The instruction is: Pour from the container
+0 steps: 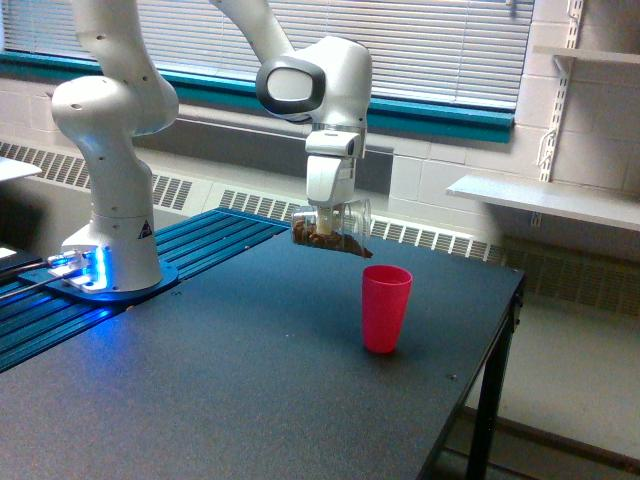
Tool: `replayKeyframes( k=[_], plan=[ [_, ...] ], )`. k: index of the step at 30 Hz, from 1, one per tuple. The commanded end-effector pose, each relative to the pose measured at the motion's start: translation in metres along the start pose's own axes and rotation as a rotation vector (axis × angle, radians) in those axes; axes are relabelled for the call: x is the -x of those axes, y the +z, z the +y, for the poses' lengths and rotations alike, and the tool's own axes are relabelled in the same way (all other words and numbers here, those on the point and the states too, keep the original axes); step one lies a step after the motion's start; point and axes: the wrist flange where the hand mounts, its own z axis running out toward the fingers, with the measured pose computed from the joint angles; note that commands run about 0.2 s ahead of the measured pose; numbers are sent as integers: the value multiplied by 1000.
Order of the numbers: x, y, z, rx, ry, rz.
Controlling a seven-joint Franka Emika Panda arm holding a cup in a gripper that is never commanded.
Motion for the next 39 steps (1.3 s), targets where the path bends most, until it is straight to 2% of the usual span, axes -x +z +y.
replayKeyframes(
  k=[1,16,28,39],
  plan=[
    [-6,-5,-8,0,-2,9],
    [-9,0,-12,28,-15,-16],
    [-15,1,-13,32,-10,-18],
    [-17,3,-11,57,-21,-31]
  ],
)
